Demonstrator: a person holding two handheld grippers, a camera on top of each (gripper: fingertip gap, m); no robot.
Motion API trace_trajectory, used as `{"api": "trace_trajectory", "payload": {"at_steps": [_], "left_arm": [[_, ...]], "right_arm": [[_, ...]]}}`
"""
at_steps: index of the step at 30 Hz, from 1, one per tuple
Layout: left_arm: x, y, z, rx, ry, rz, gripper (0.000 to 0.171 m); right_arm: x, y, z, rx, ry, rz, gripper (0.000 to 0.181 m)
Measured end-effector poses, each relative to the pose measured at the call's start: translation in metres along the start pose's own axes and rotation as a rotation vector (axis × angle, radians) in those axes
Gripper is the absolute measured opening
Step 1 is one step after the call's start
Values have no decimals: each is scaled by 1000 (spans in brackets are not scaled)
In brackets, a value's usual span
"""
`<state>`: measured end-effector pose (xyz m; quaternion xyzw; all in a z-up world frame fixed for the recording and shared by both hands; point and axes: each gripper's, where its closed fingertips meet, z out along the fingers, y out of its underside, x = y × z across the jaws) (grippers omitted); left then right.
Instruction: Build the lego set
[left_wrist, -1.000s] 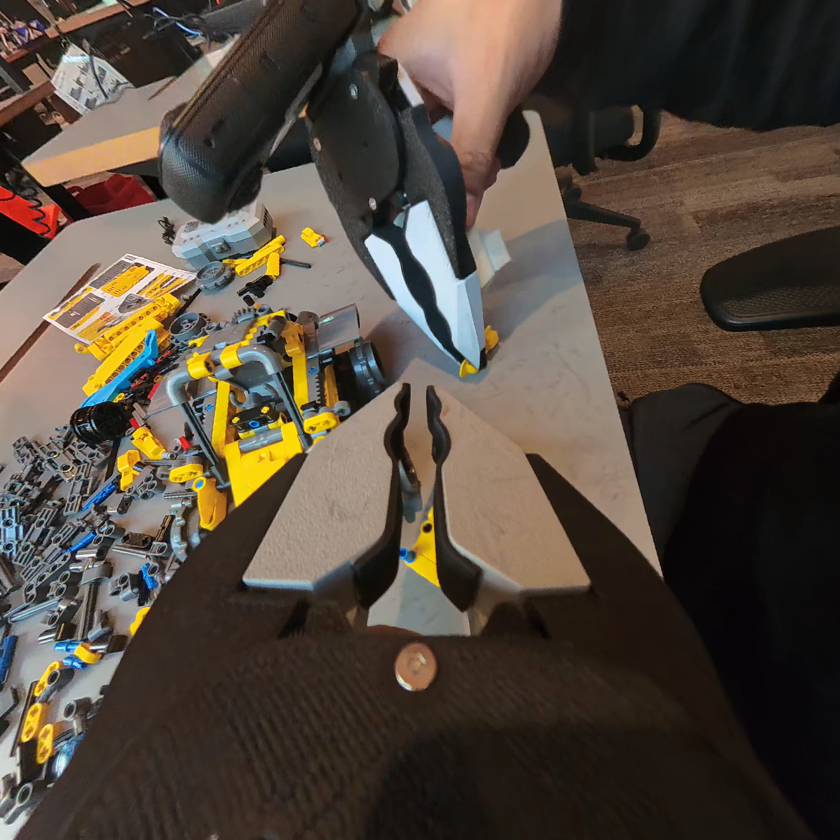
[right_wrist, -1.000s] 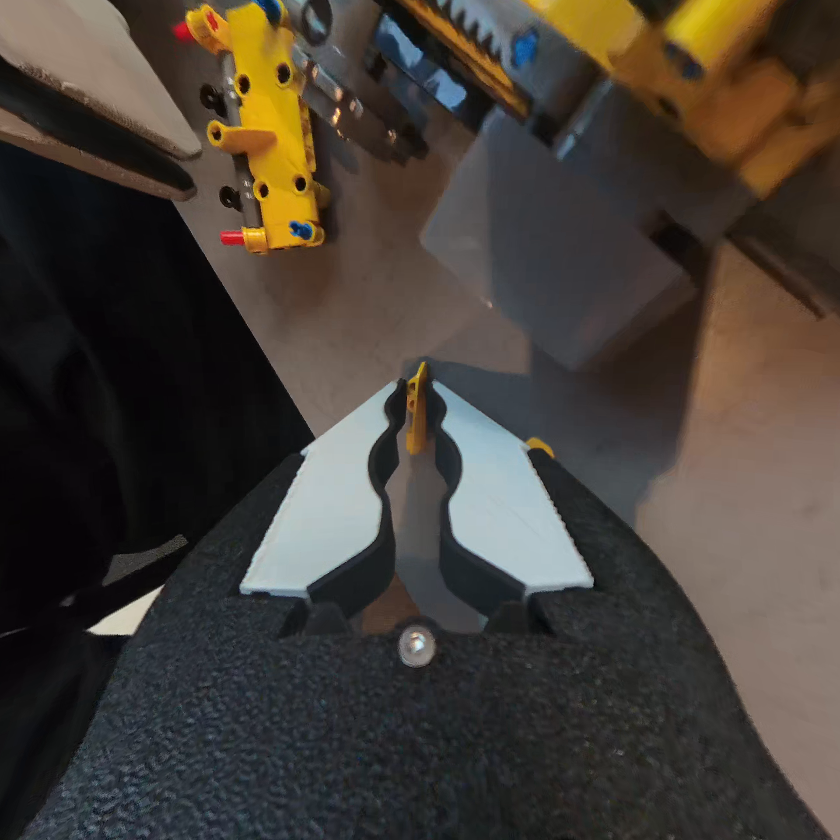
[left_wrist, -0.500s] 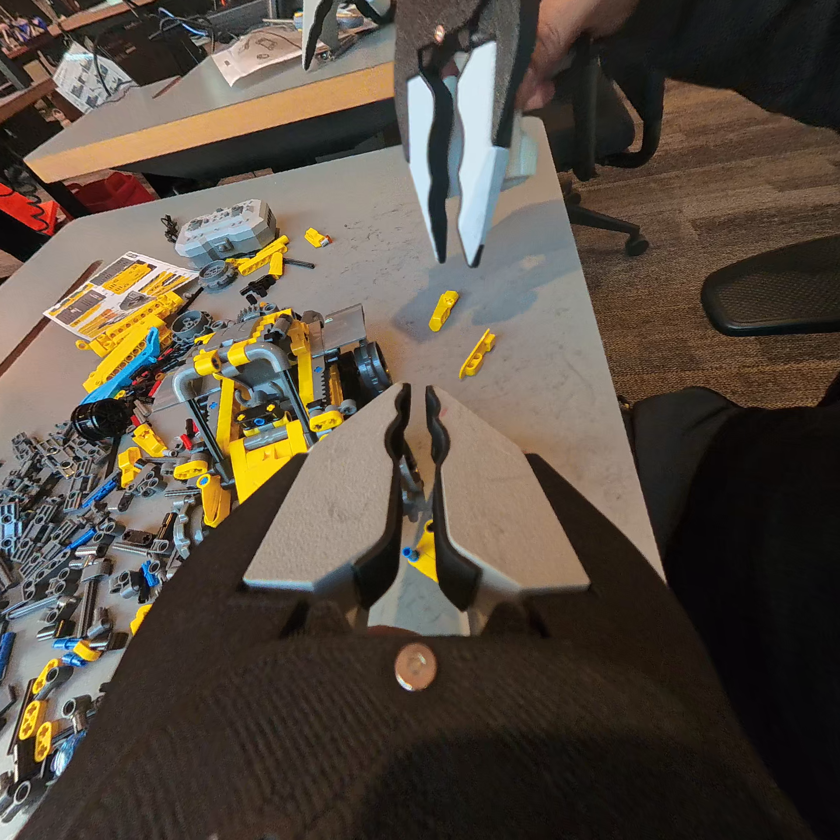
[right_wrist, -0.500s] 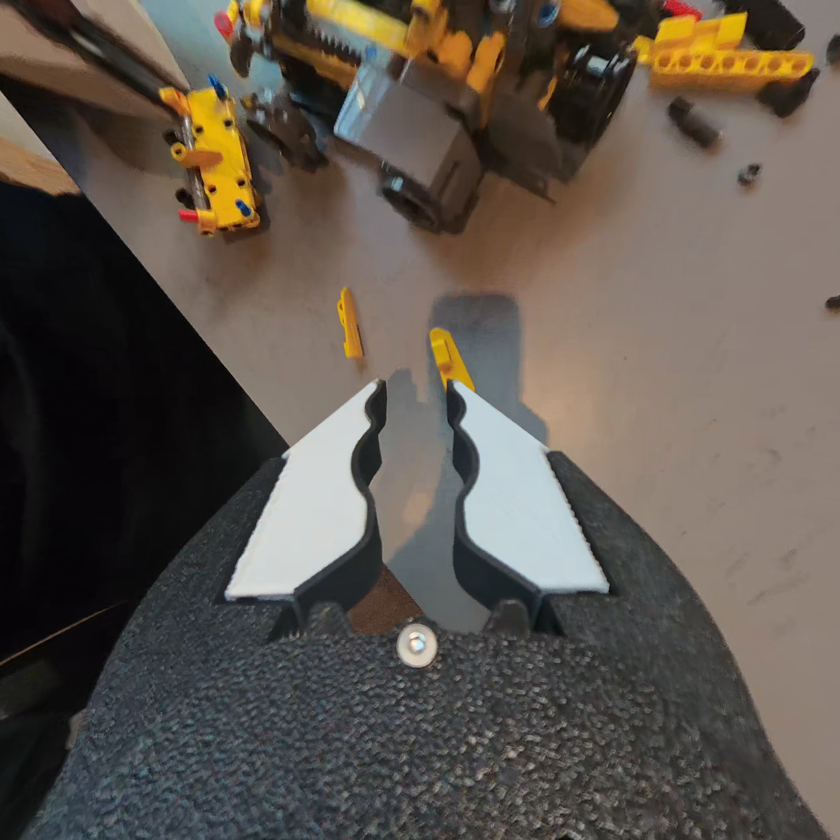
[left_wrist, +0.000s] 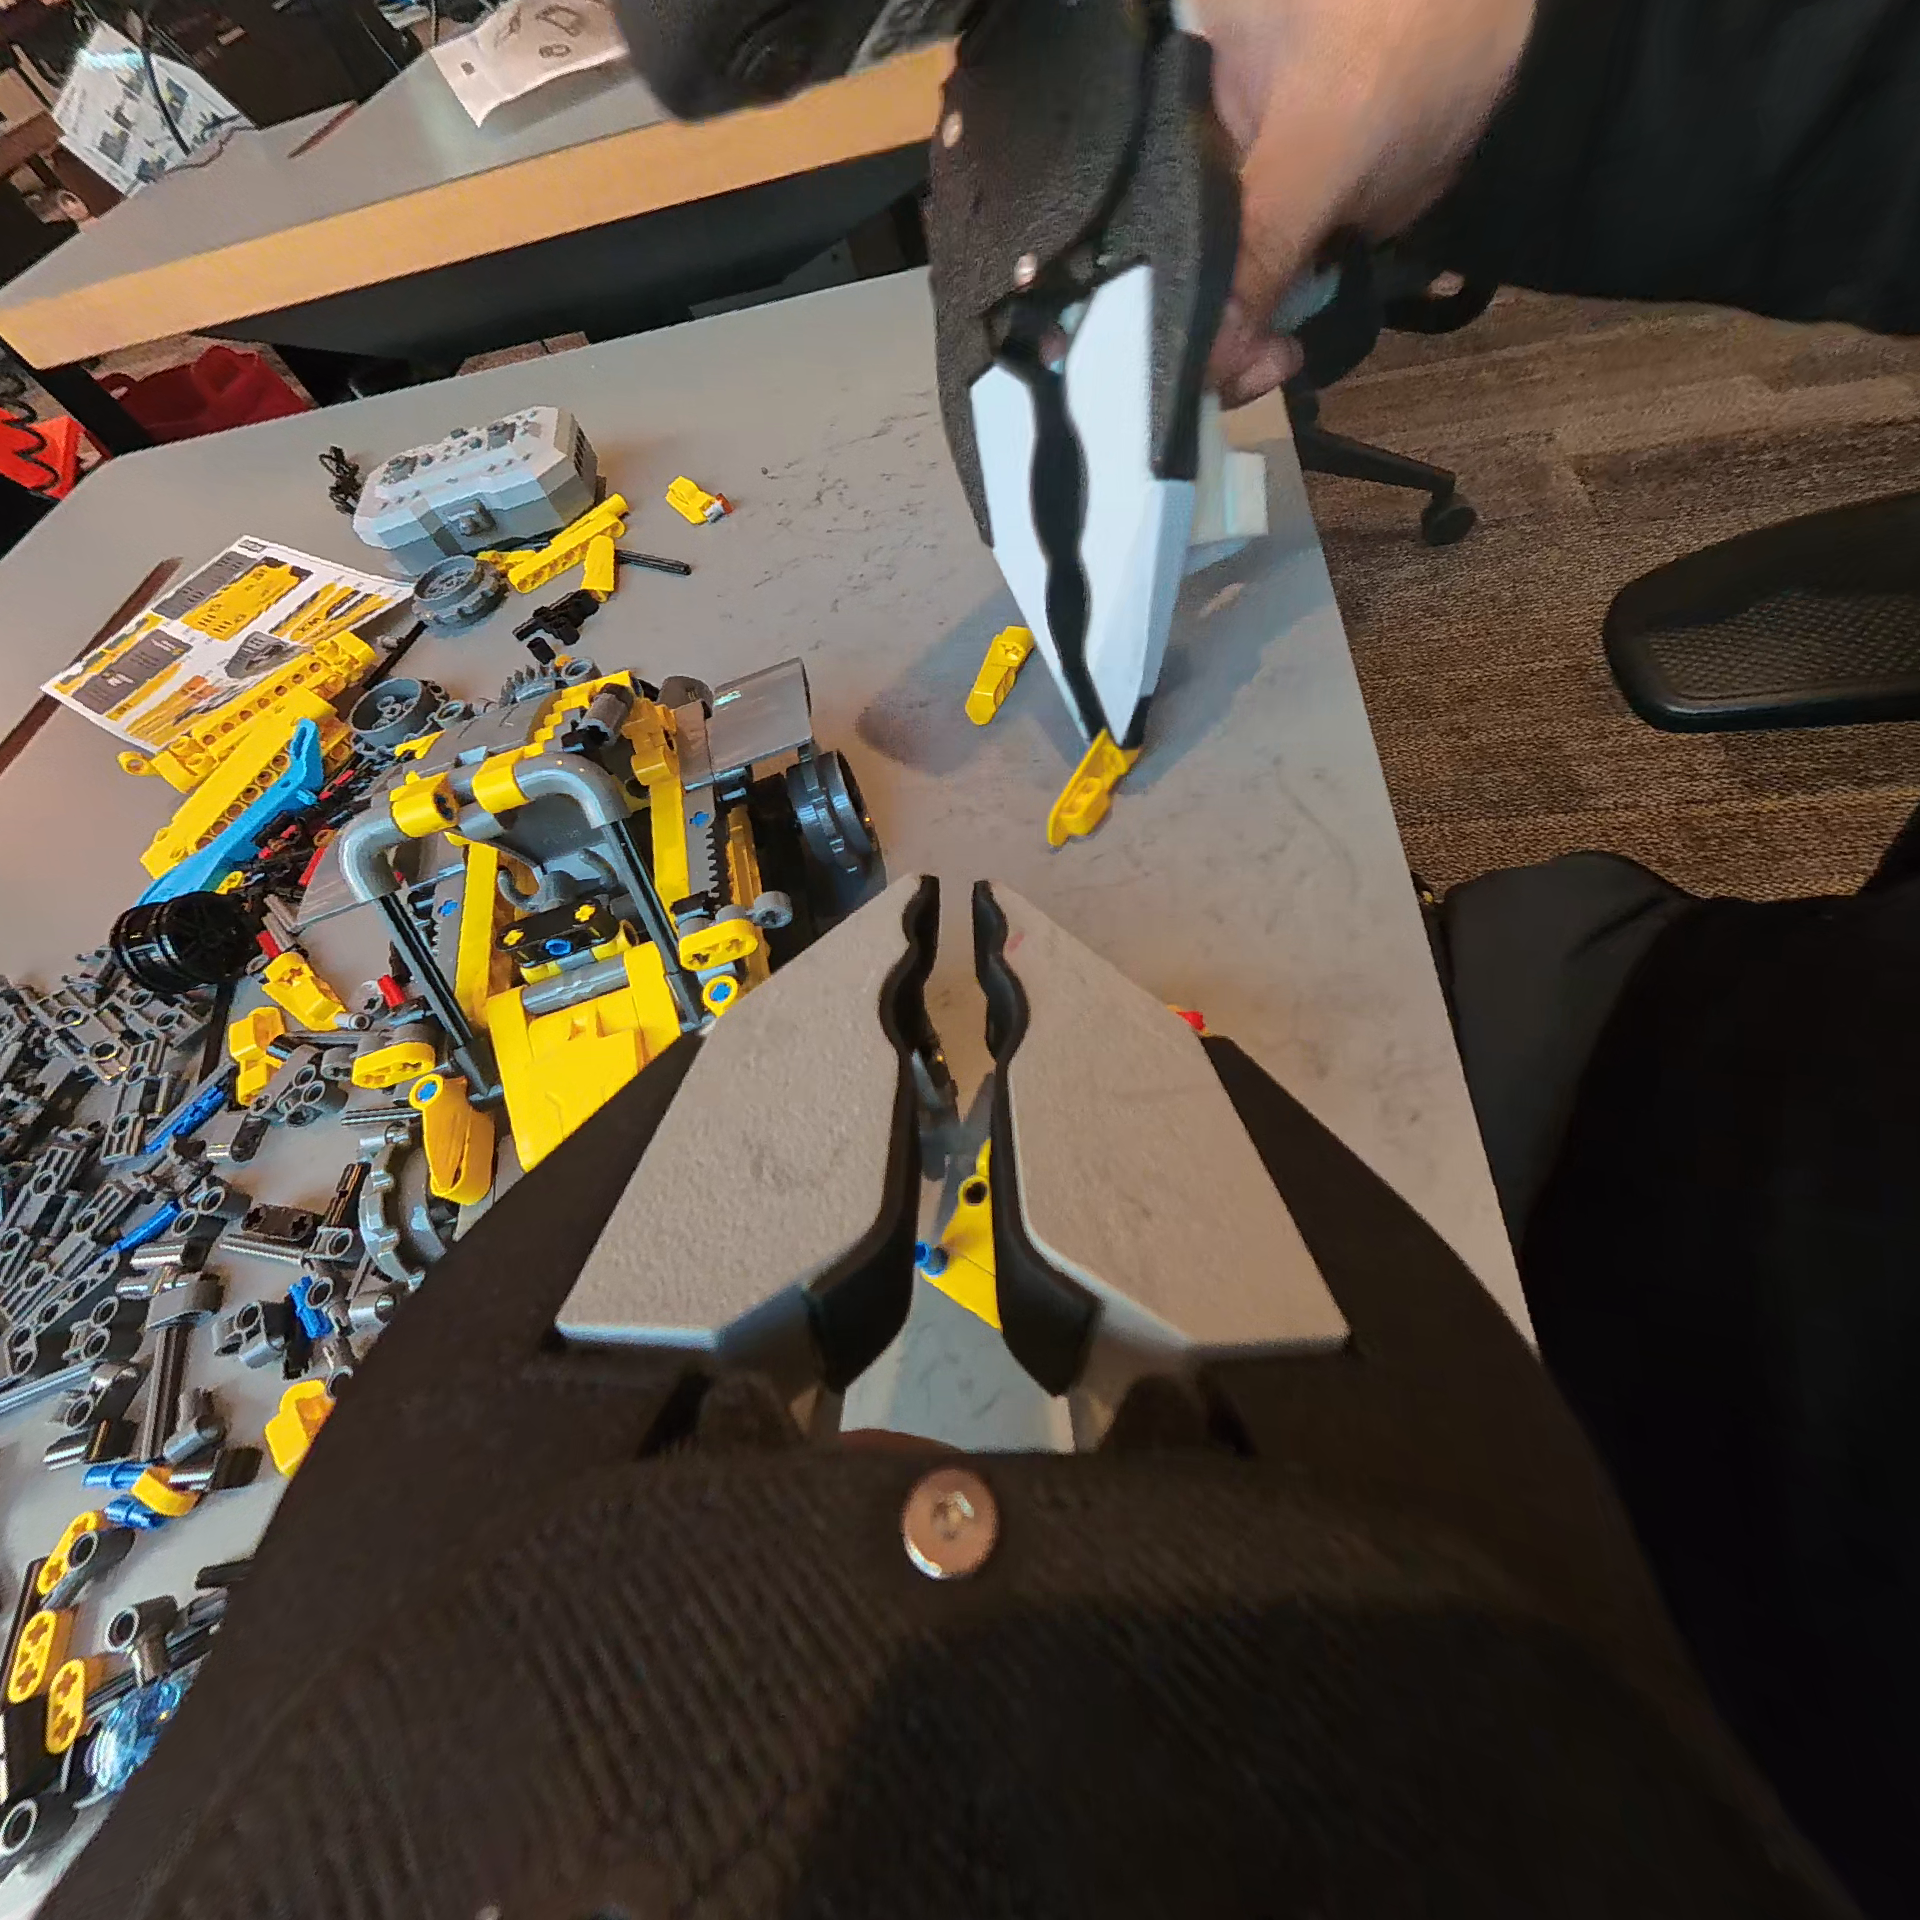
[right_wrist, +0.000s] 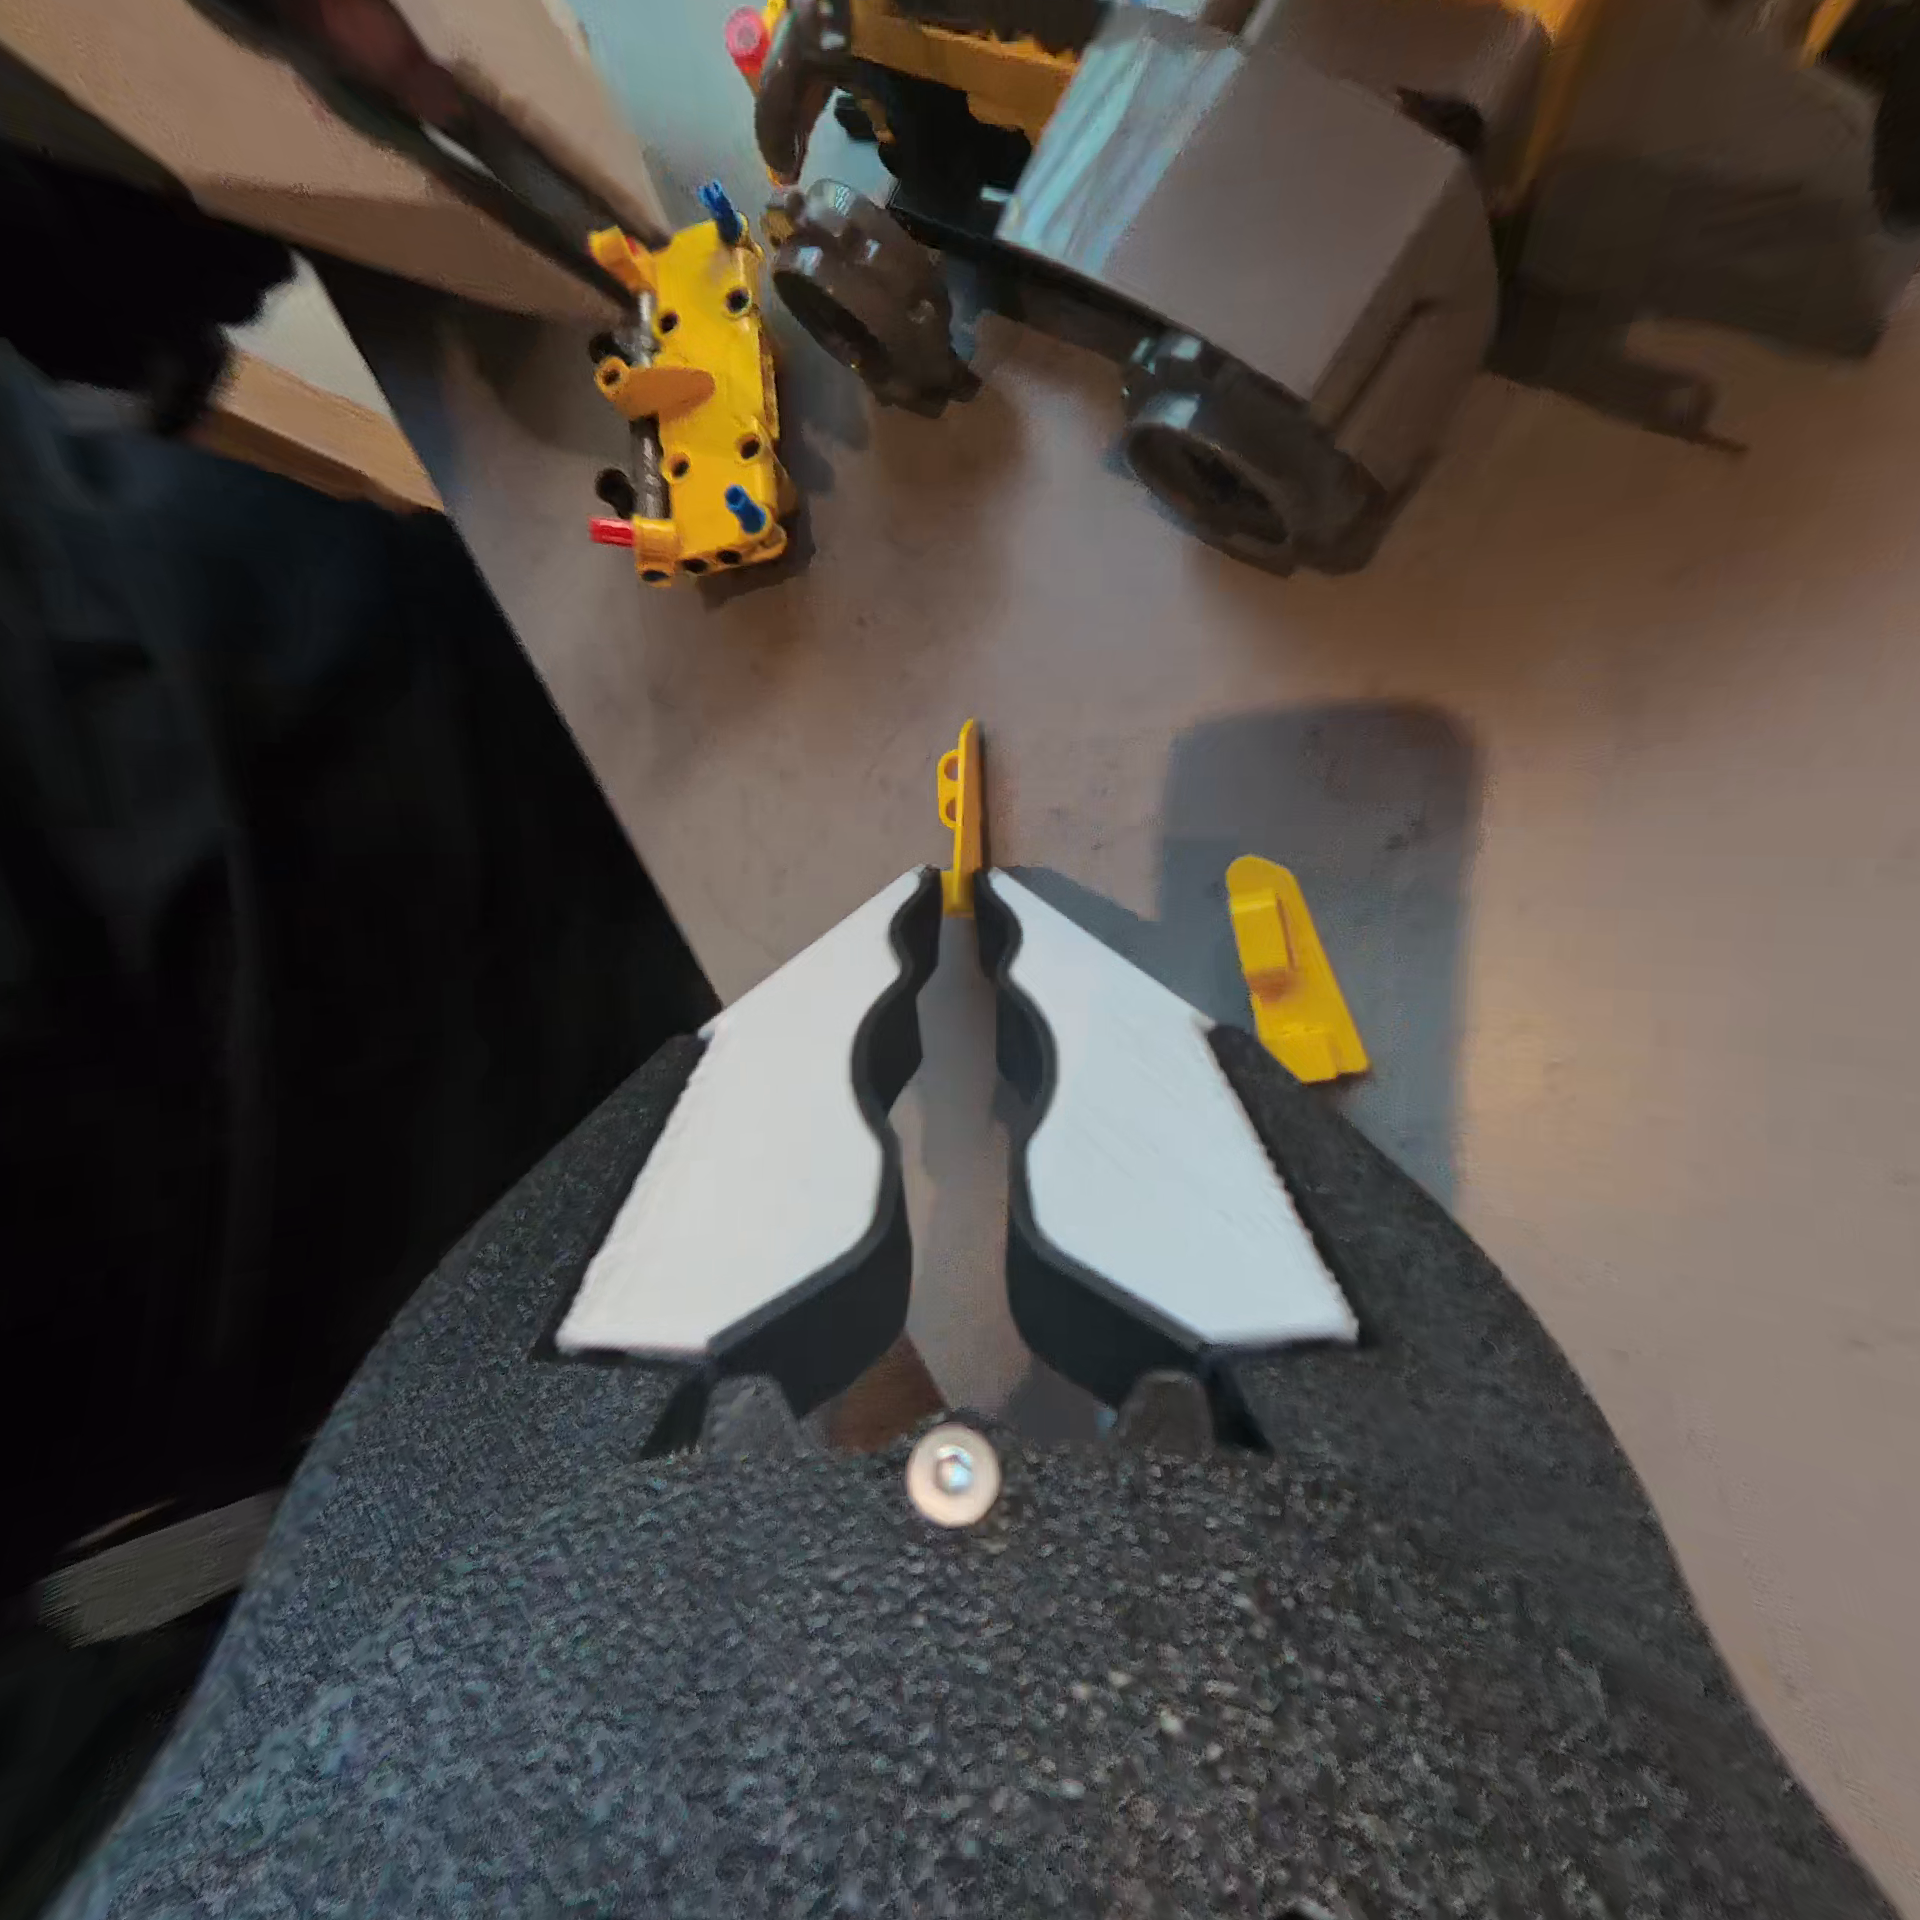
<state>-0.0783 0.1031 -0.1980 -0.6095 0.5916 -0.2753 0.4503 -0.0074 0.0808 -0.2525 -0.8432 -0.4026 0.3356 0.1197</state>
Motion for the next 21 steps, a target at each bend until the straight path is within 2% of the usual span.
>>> {"api": "trace_trajectory", "payload": {"at_steps": [3, 6, 9, 14, 17, 21], "left_arm": [[2, 0, 0, -4, 5, 8, 3], [2, 0, 0, -5, 6, 13, 2], [1, 0, -1, -3, 6, 7, 2], [2, 1, 0, -6, 12, 4, 2], [3, 1, 0, -7, 14, 6, 2], [3, 0, 0, -4, 14, 5, 2]], "right_arm": [[-8, -1, -4, -21, -221, 202, 6], [-3, 8, -2, -103, -280, 338, 7], [3, 10, -1, -141, -241, 356, 7], [11, 12, -10, -178, -86, 258, 12], [12, 8, -27, -141, -15, 189, 18], [37, 8, -55, -56, 152, 121, 23]]}}
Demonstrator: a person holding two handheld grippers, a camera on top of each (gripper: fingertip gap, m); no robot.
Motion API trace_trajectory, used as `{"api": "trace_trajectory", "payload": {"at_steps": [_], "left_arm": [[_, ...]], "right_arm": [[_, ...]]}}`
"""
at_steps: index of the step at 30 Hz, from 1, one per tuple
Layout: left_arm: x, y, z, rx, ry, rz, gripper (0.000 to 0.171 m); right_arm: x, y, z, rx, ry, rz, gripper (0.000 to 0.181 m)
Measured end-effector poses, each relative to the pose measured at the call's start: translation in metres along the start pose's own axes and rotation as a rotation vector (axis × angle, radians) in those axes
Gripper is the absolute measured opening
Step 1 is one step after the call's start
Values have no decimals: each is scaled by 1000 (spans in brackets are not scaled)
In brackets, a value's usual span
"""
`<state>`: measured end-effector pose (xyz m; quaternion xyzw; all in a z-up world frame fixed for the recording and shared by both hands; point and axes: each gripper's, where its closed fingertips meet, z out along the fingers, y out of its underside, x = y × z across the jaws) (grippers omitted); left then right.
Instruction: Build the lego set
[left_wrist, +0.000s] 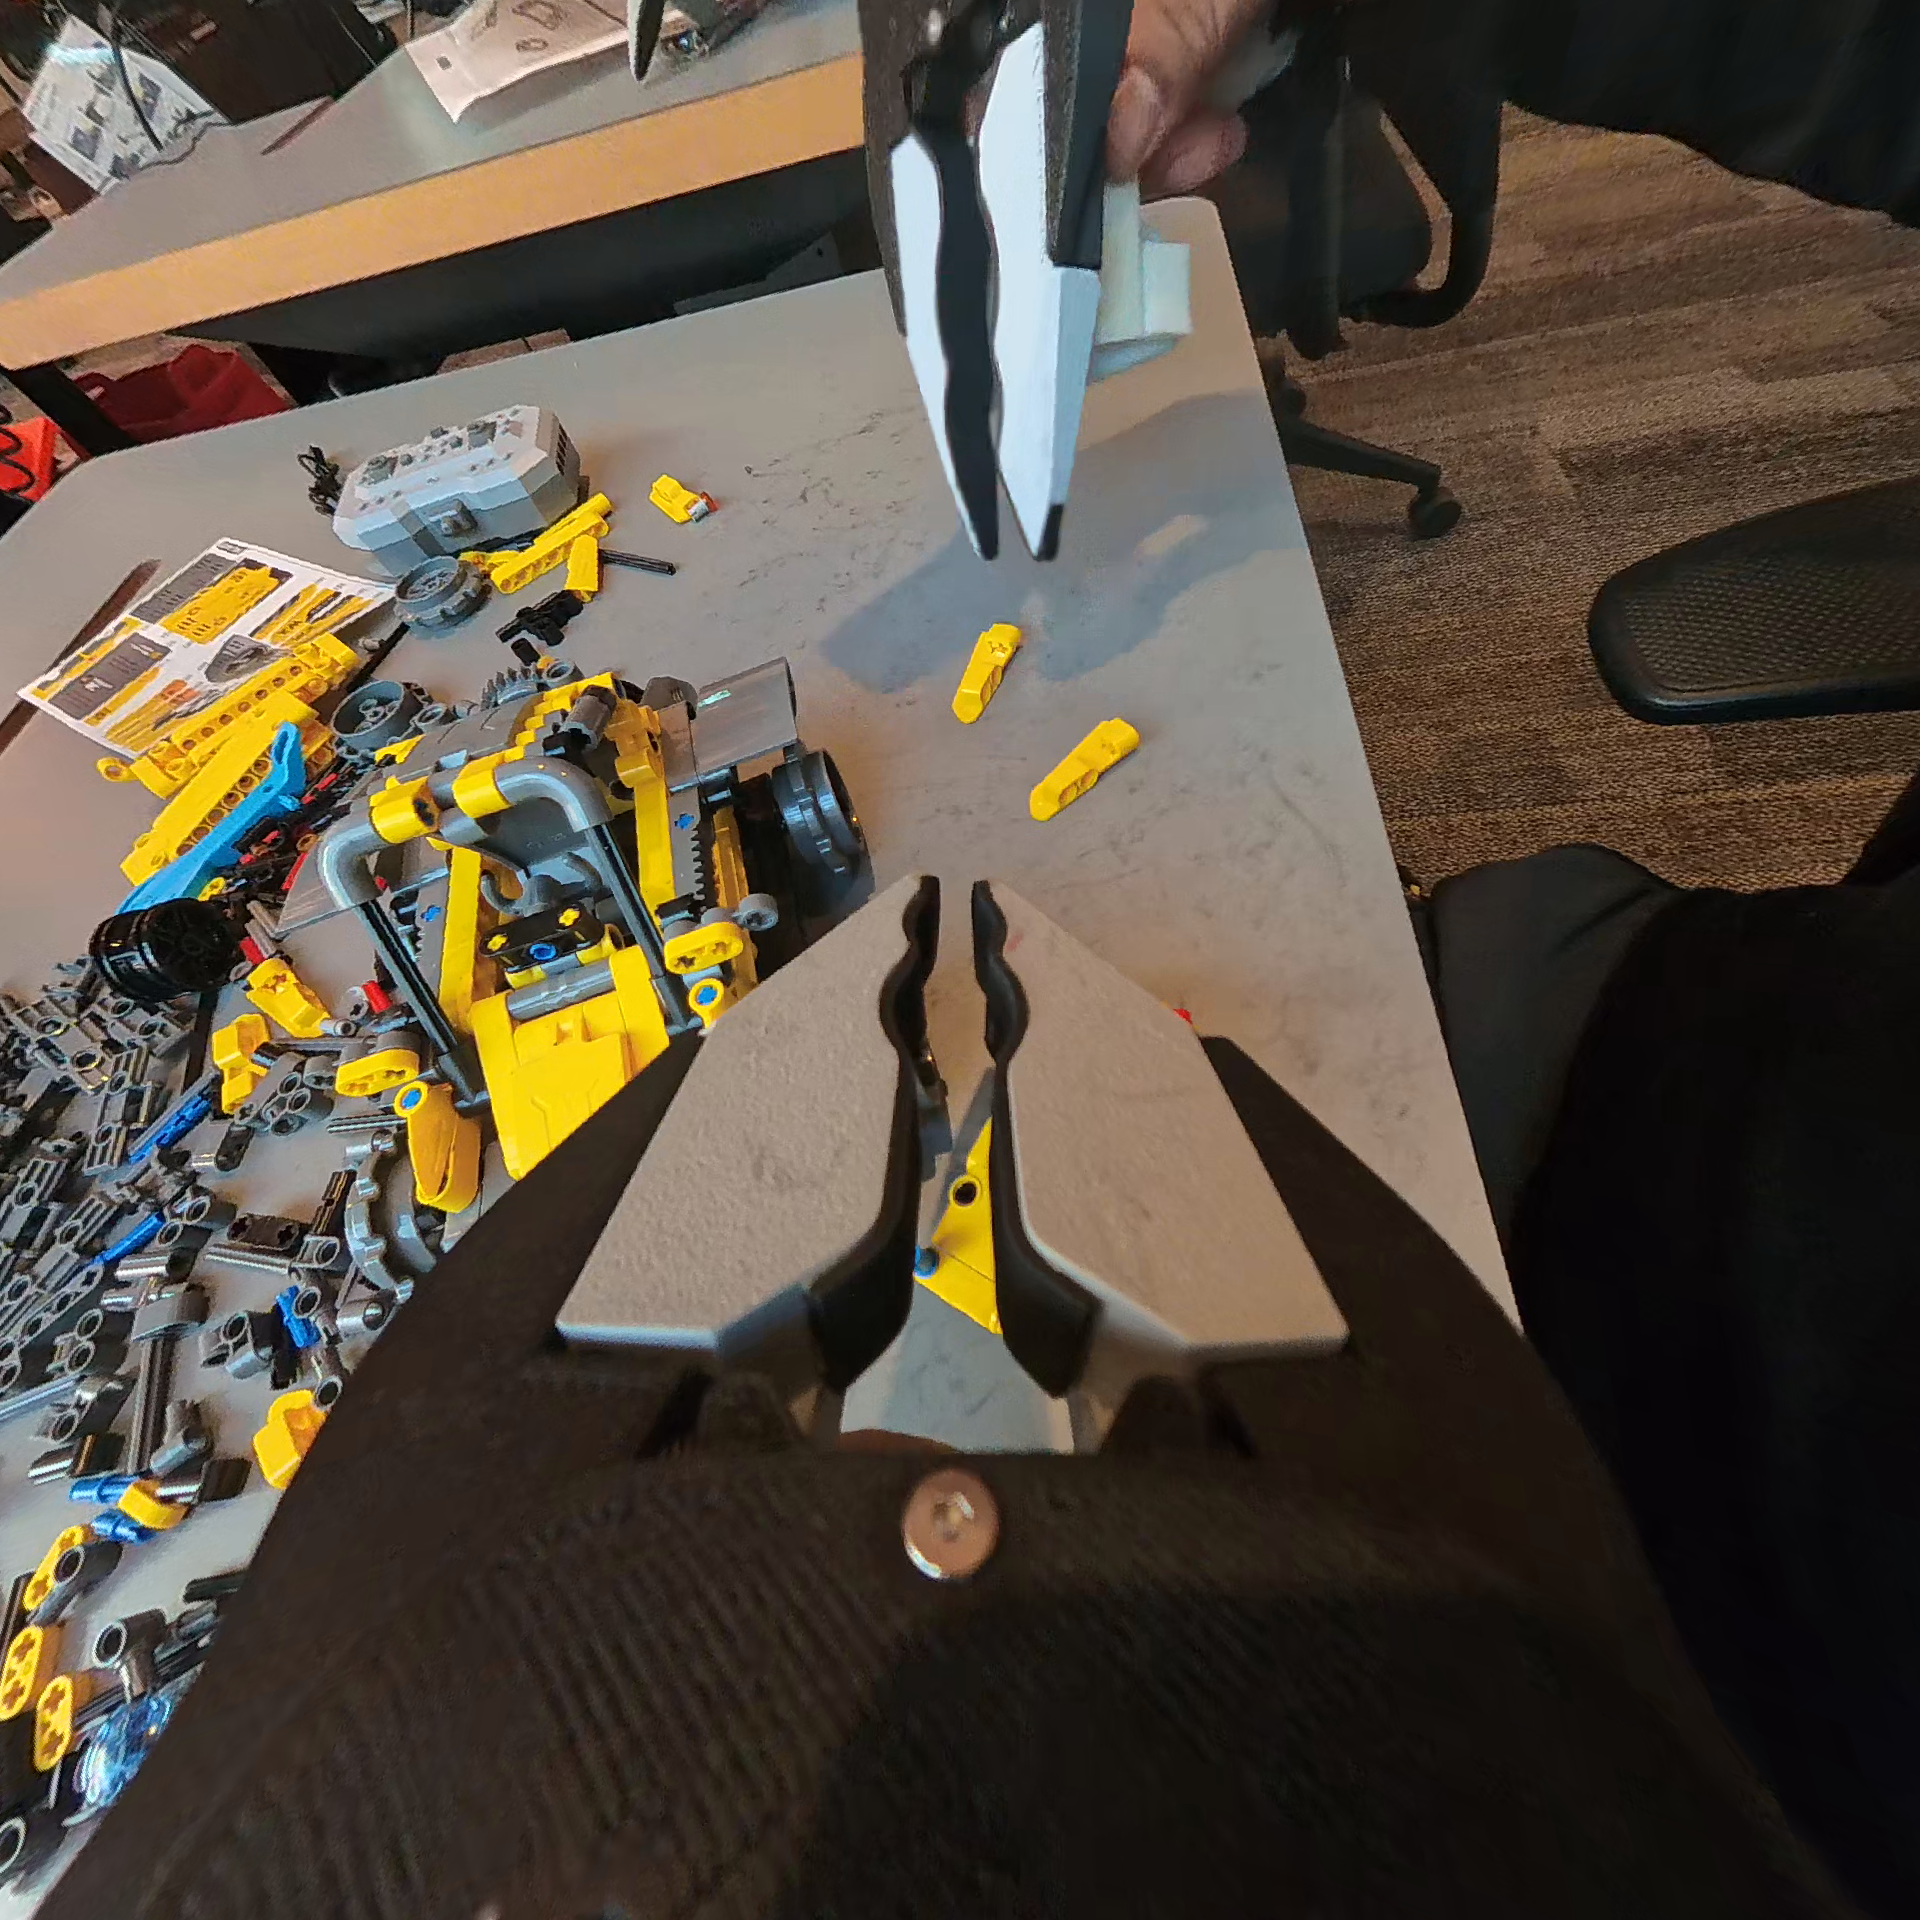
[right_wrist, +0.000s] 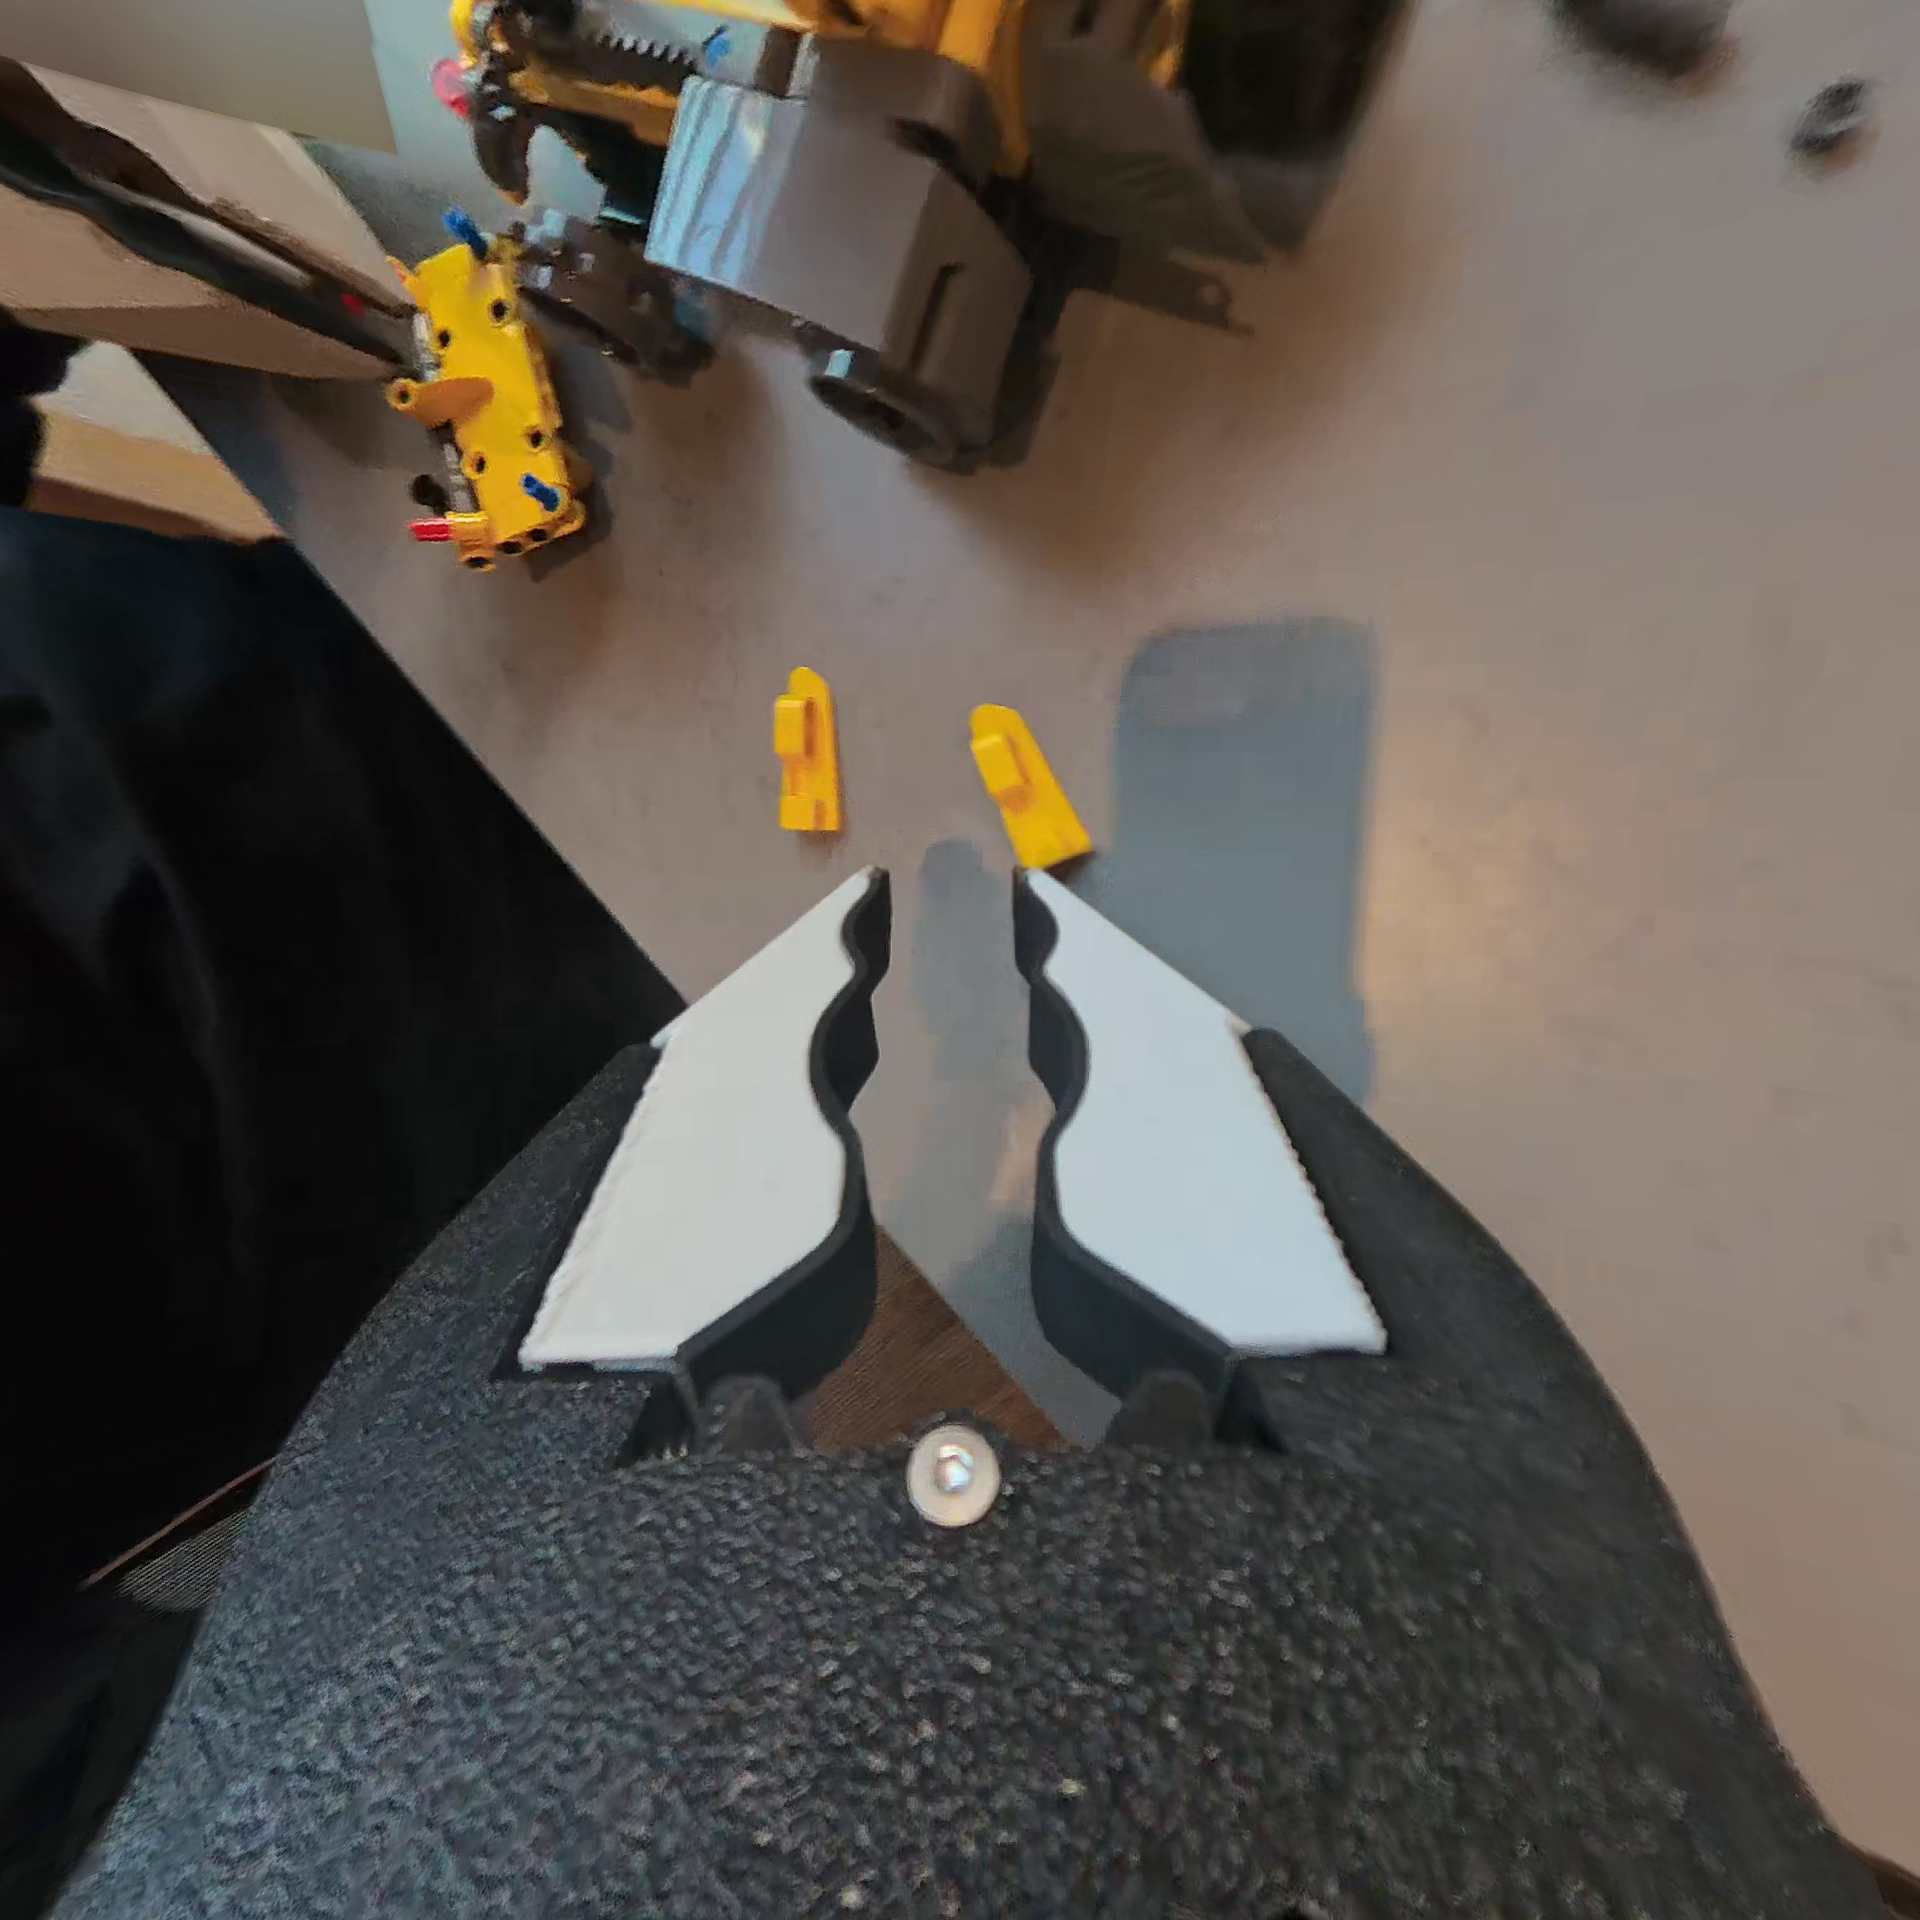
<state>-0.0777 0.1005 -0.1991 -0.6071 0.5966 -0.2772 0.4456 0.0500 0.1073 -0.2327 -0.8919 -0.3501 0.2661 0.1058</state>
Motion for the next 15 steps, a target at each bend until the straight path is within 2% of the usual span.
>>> {"api": "trace_trajectory", "payload": {"at_steps": [4, 9, 13, 15], "left_arm": [[0, 2, 1, -7, 0, 3, 2], [0, 4, 3, -16, 1, 5, 2], [0, 3, 2, -12, -3, 7, 2], [0, 2, 2, -9, -2, 5, 2]], "right_arm": [[9, 4, 0, 32, 60, -84, 29], [19, 4, 11, 6, 170, -223, 31], [15, 1, 21, 7, 152, -271, 30], [15, 0, 25, 4, 147, -282, 23]]}}
